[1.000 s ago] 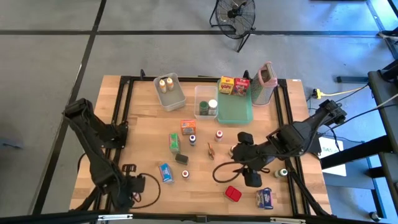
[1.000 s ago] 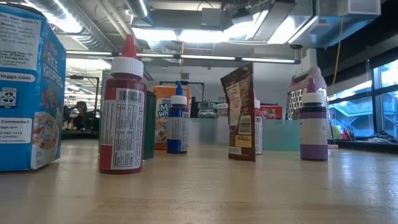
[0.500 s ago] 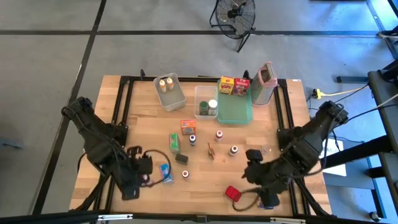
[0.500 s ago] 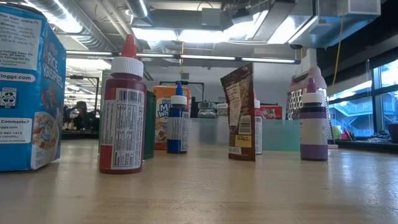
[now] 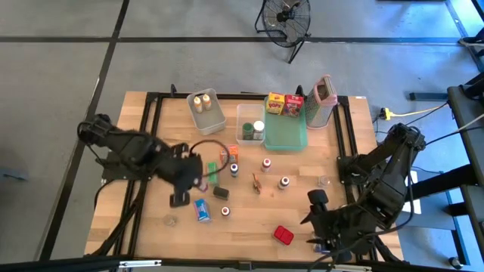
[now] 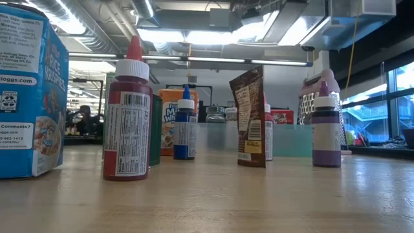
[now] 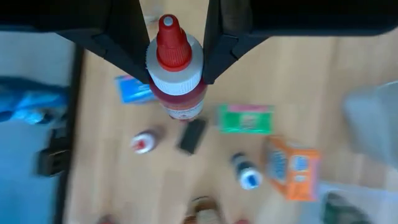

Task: Pick & Place Kitchen Items
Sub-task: Put the red food coloring bottle into the gray bin

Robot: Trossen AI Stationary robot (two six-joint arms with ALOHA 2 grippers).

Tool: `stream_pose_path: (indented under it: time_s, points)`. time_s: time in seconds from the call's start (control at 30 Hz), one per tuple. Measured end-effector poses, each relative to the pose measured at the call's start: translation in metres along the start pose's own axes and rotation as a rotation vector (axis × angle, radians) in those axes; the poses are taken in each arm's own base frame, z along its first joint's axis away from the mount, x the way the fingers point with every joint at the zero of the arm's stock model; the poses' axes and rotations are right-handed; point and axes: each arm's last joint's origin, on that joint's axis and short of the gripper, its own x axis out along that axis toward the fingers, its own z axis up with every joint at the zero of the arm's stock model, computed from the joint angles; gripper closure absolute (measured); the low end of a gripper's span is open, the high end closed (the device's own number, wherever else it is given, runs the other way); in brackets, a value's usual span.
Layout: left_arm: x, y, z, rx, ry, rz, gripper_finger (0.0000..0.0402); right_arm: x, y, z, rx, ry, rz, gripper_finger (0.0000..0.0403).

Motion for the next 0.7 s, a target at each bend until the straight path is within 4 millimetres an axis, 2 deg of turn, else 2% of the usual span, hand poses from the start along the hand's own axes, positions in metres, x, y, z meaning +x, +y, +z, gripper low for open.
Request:
stream_pose_path:
  time_s: [0.1,0.23,0.4,0.53,0.7]
  points:
    - [0.004,0.024,0.007,0.029,0.064,0.048,0.0287,0.0,-0.002,0.0,-0.037,-0.005,-0.038,0.0165]
    - [0.008,0.057,0.023,0.125,0.067,0.074,0.0287,0.001,-0.012,0.004,-0.076,-0.028,-0.114,0.0165]
    - [0.009,0.111,0.036,0.21,0.082,0.123,0.0287,-0.008,-0.033,0.006,-0.03,-0.015,-0.159,0.0165]
    - [0.008,0.154,0.041,0.258,0.11,0.165,0.0287,-0.016,-0.049,0.009,0.017,-0.019,-0.19,0.0165]
    - [0.012,0.195,0.038,0.386,0.111,0.111,0.0287,-0.018,-0.068,0.013,0.062,-0.02,-0.233,0.0165]
